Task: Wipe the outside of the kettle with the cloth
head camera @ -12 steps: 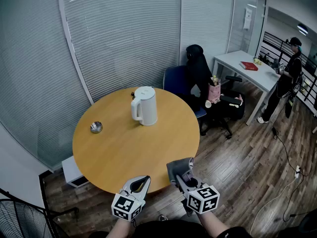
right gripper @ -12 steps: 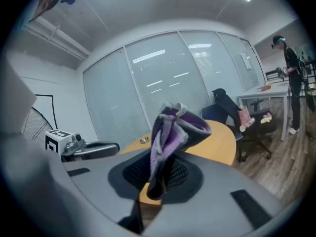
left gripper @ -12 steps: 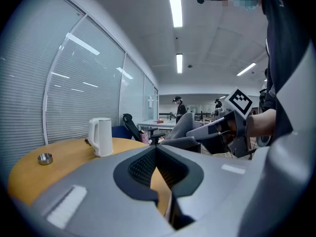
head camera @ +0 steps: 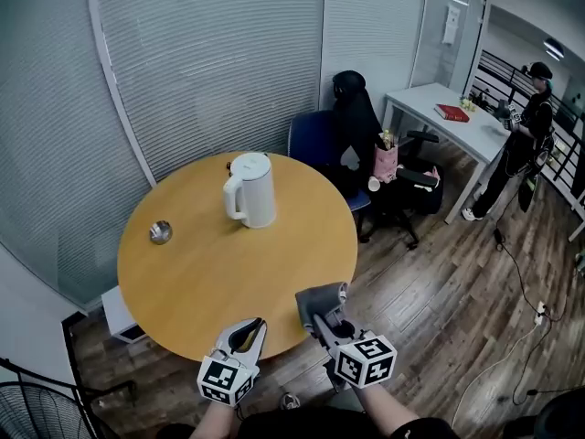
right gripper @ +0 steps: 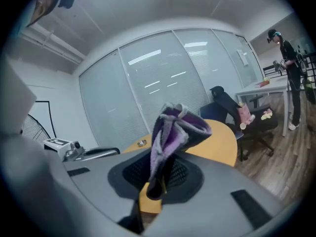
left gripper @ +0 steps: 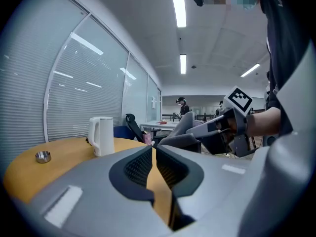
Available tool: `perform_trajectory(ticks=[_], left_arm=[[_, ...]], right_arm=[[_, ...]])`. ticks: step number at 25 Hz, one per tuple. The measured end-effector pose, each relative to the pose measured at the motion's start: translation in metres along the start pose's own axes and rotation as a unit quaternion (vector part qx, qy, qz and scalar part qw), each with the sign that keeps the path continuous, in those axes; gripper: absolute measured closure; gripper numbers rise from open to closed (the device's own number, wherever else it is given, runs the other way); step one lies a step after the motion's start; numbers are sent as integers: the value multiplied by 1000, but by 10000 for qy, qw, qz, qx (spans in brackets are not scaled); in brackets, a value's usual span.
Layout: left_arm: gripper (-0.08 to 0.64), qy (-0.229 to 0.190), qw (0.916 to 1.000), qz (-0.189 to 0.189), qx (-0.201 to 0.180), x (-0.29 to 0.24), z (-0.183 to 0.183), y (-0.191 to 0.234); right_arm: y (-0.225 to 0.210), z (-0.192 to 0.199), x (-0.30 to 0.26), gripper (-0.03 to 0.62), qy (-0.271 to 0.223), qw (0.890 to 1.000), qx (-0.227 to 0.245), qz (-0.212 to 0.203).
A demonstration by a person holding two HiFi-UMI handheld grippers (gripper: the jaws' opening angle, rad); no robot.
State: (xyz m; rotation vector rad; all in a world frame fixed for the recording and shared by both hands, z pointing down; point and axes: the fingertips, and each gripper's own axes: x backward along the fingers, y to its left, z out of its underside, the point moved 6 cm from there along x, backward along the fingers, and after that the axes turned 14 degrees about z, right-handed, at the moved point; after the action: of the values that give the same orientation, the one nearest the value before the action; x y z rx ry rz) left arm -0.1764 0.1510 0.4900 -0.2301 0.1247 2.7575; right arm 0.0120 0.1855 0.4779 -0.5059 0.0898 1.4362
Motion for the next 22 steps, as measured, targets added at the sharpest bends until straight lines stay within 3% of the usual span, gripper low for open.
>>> perform_trajectory(ticks=[9, 11, 13, 22], left_arm=[[540, -102, 9973, -717, 105, -56, -21, 21], [494, -134, 9954, -939, 159, -68, -24, 27], [453, -155, 9928, -1171, 219, -80, -26, 30], [443, -300, 9753, -2159, 347, -121, -35, 31]], right_arm=[[-57, -34, -46, 551, 239, 9984, 170, -489], [-69, -42, -59, 551, 313, 9971, 227, -649], [-81, -49, -69, 551, 395, 9954, 316, -816], [-127, -86, -103, 551, 539, 9836, 747, -1548]])
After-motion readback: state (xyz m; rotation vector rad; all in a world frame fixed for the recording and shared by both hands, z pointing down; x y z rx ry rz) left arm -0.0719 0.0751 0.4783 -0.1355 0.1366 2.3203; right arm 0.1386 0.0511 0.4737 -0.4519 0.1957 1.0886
